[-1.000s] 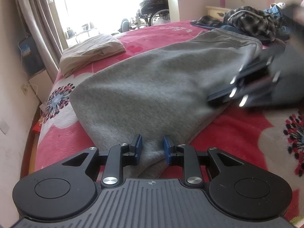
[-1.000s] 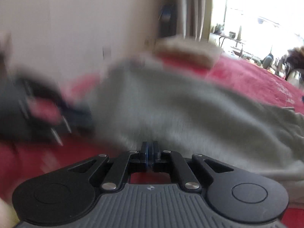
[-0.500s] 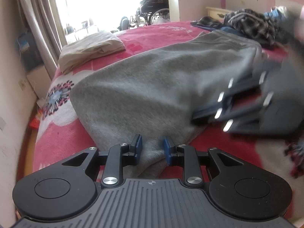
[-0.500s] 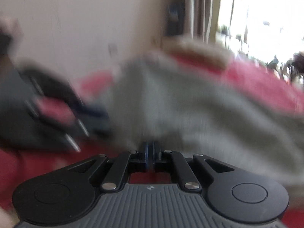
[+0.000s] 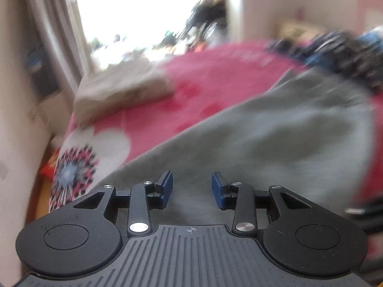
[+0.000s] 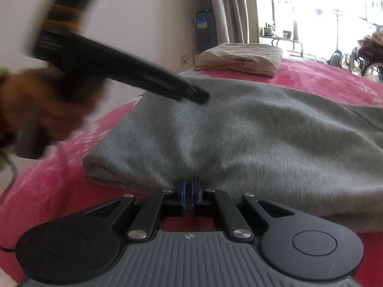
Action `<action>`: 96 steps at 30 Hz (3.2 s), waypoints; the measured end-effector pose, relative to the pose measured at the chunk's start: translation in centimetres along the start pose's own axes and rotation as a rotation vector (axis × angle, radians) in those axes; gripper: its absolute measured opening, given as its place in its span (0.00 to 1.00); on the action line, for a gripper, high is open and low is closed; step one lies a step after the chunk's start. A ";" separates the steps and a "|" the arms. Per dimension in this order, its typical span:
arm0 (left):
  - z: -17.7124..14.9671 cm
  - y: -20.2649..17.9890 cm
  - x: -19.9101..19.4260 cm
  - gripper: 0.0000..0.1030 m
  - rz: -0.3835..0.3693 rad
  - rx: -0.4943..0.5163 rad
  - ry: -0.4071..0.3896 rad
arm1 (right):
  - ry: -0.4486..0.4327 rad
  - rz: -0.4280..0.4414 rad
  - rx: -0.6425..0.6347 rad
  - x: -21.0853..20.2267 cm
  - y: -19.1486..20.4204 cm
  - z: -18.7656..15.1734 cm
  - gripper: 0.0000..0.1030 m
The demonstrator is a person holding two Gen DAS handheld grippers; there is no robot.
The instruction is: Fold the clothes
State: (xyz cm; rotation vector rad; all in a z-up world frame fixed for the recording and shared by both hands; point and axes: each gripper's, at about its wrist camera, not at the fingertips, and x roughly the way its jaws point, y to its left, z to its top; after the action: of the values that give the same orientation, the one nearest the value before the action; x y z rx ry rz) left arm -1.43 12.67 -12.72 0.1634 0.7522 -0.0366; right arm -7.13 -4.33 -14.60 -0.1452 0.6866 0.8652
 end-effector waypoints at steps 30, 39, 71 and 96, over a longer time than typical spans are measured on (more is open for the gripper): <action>4.7 -2.4 0.8 0.40 -0.094 0.052 0.061 | -0.013 0.050 0.069 0.1 -1.0 -0.5 0.02; 1.8 0.0 -6.4 0.41 -0.111 -0.039 0.045 | -0.019 0.043 0.071 0.0 -0.8 -0.8 0.02; -7.4 -4.1 -7.7 0.49 -0.064 0.202 0.126 | -0.018 0.023 0.066 0.0 -0.5 -0.7 0.02; -7.5 -4.2 -7.7 0.49 -0.058 0.217 0.127 | -0.020 0.026 0.065 0.0 -0.5 -0.7 0.02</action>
State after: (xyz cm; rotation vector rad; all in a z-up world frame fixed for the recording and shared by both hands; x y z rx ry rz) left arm -12.50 9.56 -13.41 0.3531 0.8792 -0.1650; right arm -7.07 -4.88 -15.23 -0.0696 0.6980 0.8671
